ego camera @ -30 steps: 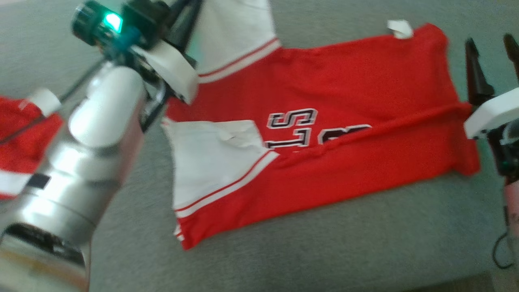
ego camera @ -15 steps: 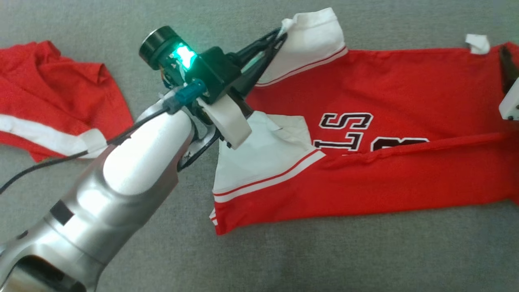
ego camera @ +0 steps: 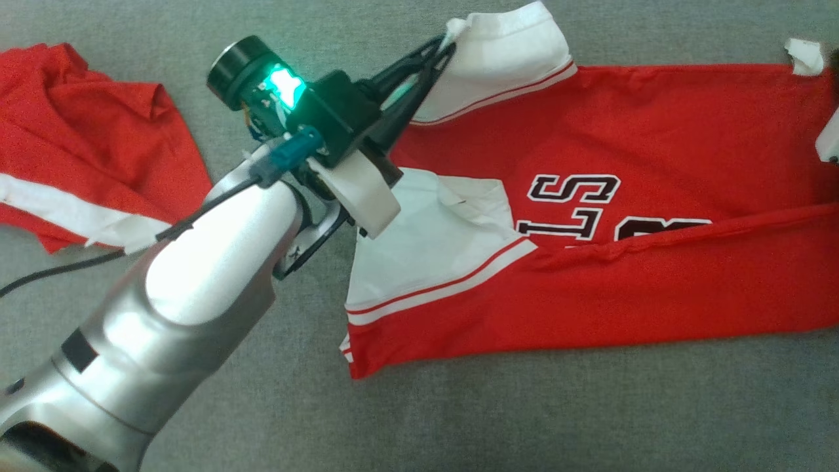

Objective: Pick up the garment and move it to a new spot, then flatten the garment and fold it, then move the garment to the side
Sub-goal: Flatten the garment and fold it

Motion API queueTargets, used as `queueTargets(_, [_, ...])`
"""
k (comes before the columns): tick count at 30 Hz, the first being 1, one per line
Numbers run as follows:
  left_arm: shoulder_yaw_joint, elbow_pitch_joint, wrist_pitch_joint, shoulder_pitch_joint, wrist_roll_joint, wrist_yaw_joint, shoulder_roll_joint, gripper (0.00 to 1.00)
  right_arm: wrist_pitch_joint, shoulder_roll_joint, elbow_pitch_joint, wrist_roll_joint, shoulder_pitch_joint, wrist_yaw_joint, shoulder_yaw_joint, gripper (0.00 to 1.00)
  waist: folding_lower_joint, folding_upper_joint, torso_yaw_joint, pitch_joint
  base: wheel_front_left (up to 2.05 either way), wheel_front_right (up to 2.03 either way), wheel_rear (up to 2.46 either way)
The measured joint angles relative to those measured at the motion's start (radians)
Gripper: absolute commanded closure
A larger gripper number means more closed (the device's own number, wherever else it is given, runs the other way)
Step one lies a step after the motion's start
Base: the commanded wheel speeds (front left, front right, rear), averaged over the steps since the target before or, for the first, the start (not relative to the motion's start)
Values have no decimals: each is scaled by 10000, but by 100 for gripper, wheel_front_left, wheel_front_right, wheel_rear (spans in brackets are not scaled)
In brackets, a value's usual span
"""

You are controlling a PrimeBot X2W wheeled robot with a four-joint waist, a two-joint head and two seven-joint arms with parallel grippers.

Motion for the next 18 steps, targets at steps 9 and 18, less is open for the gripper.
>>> queueTargets(9, [403, 357, -19, 4, -142, 376, 203, 100, -1070, 71, 157, 305, -55, 0, 675, 100, -1, 0, -360, -233, 0, 0, 0])
queueTargets(18, [857, 1954, -803, -1340, 31, 384, 107, 100, -1987, -44, -717, 1365, -835, 0, 1532, 100, -1, 0, -698, -63, 0, 0, 0])
